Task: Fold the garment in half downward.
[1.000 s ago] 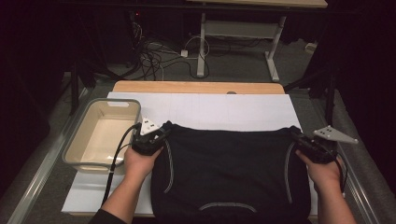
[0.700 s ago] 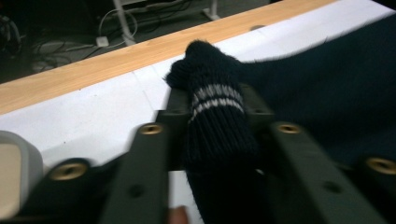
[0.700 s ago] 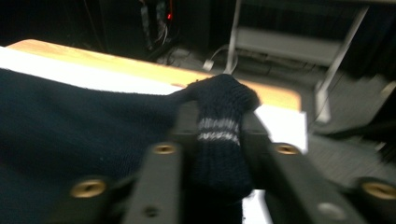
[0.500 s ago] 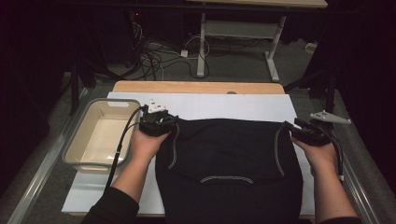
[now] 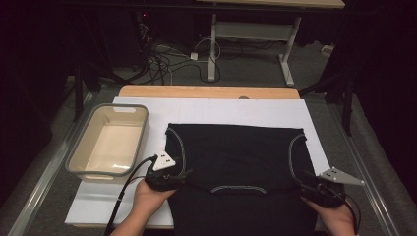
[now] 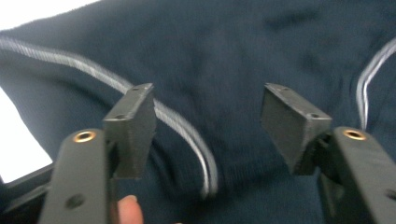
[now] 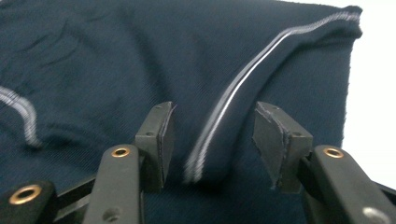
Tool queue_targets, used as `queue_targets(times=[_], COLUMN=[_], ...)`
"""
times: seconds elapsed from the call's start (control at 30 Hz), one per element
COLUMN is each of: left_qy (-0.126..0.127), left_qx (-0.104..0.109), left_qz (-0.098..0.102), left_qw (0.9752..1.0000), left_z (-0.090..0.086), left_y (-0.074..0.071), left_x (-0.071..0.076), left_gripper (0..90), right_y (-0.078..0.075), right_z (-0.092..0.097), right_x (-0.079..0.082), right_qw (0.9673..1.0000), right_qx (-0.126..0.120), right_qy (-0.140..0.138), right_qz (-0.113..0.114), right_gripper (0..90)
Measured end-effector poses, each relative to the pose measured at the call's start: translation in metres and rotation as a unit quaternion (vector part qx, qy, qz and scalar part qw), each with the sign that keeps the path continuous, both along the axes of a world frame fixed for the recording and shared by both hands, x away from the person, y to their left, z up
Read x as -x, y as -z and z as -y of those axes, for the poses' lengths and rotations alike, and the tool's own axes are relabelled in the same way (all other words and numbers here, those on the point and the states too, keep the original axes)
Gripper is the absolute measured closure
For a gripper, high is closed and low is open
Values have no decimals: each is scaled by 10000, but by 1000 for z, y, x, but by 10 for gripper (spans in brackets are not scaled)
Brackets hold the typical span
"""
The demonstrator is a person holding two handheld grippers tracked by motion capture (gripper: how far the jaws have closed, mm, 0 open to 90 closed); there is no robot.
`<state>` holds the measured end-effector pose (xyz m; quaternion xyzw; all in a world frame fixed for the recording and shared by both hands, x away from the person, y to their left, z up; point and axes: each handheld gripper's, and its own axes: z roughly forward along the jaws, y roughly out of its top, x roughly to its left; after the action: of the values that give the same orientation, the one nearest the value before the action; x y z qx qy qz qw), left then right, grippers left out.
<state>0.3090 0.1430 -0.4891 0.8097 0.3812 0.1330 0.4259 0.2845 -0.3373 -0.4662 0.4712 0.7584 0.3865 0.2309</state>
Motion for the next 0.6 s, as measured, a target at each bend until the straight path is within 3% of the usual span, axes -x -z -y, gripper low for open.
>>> queue_targets(times=[0.13, 0.33, 0.6], left_qy=[23, -4, 111], left_qx=[-163, -246, -262], left_qz=[-165, -297, -250], left_qw=[9997, 9993, 9993], left_z=[-1, 1, 1], left_y=[12, 14, 14], left_x=[3, 0, 2], left_gripper=[324, 366, 570], right_y=[9, 15, 15], right_z=[-2, -5, -8], right_x=[5, 3, 5], right_qw=[9999, 9995, 9994], right_qx=[-25, 151, 276], right_qy=[35, -27, -110], right_qz=[-123, -273, -196], right_gripper=[481, 508, 619])
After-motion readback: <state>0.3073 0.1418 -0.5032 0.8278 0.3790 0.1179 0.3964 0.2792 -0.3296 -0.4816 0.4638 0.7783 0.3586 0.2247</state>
